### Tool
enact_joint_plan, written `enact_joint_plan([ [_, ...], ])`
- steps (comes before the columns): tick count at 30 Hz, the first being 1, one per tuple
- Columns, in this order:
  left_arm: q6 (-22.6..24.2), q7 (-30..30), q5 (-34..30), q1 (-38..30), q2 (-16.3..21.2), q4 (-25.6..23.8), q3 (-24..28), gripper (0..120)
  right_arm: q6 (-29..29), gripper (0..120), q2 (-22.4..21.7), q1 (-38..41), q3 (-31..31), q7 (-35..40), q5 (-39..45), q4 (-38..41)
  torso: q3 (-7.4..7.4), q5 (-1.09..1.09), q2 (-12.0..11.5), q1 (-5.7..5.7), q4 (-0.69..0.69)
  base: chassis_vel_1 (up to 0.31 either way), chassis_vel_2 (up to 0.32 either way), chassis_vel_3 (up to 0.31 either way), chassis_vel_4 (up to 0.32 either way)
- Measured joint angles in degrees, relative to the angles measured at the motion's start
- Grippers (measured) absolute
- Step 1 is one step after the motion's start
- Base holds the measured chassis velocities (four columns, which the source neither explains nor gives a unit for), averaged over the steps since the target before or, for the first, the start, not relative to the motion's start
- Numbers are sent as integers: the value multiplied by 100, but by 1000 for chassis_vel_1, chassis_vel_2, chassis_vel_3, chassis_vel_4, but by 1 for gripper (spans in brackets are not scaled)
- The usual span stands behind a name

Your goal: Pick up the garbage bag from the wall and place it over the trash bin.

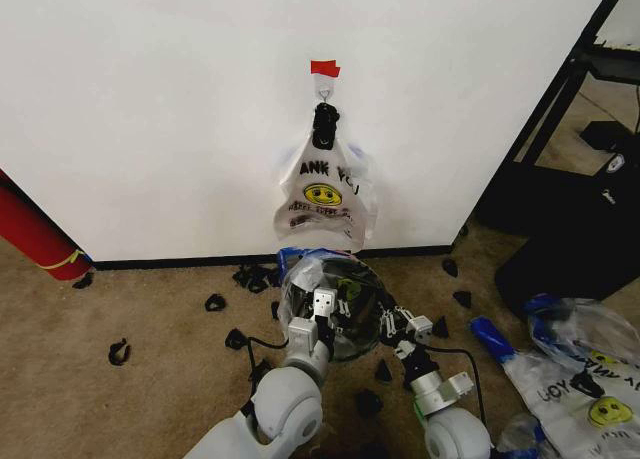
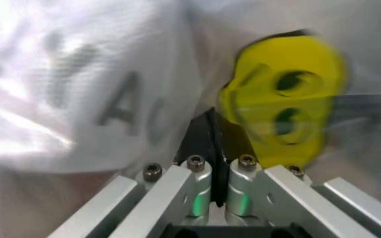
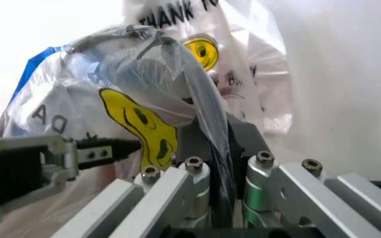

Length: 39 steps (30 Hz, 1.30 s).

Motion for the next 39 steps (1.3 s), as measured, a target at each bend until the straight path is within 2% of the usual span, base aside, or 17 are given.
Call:
enact_joint_plan([
  [5,111,-38,197,24,21,6,-134,0,30,2,10,-80,8,-8,-58,89,0,0,0,0,-1,0,0,0,0],
  [10,243,-35,316,270,99,-265,-216,0,54,2,31,-101,42,55,-121,117,0,0,0,0,0,0,0,0,0],
  [15,276,-29,496,419,94,-322,-232,0,111,2,79,-143,-4,24,-130,144,0,-1,0,0,0,0,0,0,0],
  [39,289,-33,561,-168,-42,621,-424,0,457,2,71,-440,-254,-697,-55,277,0,-1,0,0,-1,0,0,0,0],
])
